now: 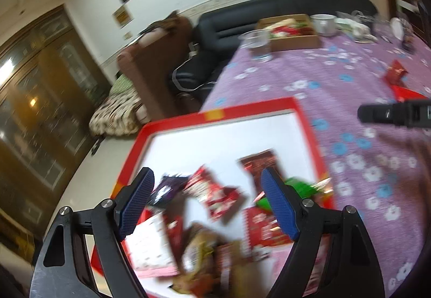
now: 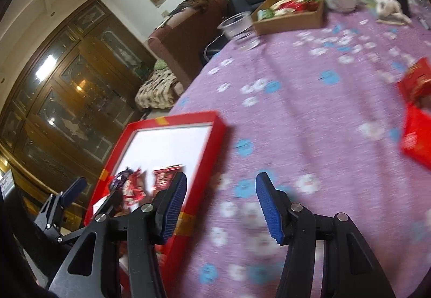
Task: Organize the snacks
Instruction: 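Move both tools from the box toward the red packets on the table, then grasp the large flat red packet with the right tool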
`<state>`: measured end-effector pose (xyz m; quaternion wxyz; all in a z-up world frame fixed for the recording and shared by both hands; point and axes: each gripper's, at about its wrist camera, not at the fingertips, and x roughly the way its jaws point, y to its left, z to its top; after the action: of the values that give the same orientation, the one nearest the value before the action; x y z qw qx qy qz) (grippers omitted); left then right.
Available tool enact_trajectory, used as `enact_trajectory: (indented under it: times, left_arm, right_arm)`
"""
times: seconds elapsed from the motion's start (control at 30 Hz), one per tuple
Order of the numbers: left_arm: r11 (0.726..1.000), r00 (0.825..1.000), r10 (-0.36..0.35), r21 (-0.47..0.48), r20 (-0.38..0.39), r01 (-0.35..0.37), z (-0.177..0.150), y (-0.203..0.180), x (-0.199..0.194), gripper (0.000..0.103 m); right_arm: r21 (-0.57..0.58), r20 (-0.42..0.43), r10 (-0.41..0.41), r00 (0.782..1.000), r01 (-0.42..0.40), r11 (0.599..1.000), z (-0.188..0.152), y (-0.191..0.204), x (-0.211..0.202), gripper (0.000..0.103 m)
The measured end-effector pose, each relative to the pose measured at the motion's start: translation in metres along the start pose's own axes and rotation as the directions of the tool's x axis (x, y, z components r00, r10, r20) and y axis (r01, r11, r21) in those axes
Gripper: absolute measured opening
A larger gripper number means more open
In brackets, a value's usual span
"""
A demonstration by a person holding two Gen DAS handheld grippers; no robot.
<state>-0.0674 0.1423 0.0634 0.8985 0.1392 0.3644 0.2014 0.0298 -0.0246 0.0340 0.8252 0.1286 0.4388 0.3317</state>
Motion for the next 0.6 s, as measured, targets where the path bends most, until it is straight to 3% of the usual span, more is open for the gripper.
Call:
enact_trajectory:
  times: [0.1, 0.2, 0.3, 0.47, 0.6]
  left_arm:
    - [0.996, 0.998, -0.069, 0.063, 0.017, 0.067, 0.017, -0.022, -0.005, 0.082]
    - [0.986, 0.993, -0.12, 0.115, 0.021, 0.116, 0.032, -0.042, -0.008, 0.082]
    - [0.975, 0.985, -0.175, 0.139, 0.002, 0.173, 0.047, -0.059, -0.006, 0.082]
    - [0.961, 0.973, -0.225, 0.153, -0.05, 0.23, 0.064, -0.082, -0.004, 0.082]
    - [0.95, 0.962, -0.263, 0.154, -0.077, 0.272, 0.073, -0.1, -0.01, 0.082]
  right_arm:
    - [-0.011, 0.054, -0.067, 0.996, 0.068, 0.998, 0.01, -0.029, -0.028, 0.067]
    - [-0.062, 0.08, -0.17, 0.982, 0.175, 0.983, 0.021, -0.069, -0.057, 0.071]
    - [-0.123, 0.059, -0.258, 0.964, 0.263, 0.957, 0.025, -0.102, -0.073, 0.075]
    - [-0.137, 0.046, -0.203, 0.978, 0.207, 0.969, 0.026, -0.142, -0.084, 0.078]
    - [-0.199, -0.01, -0.207, 0.978, 0.2, 0.959, 0.016, -0.138, -0.063, 0.083]
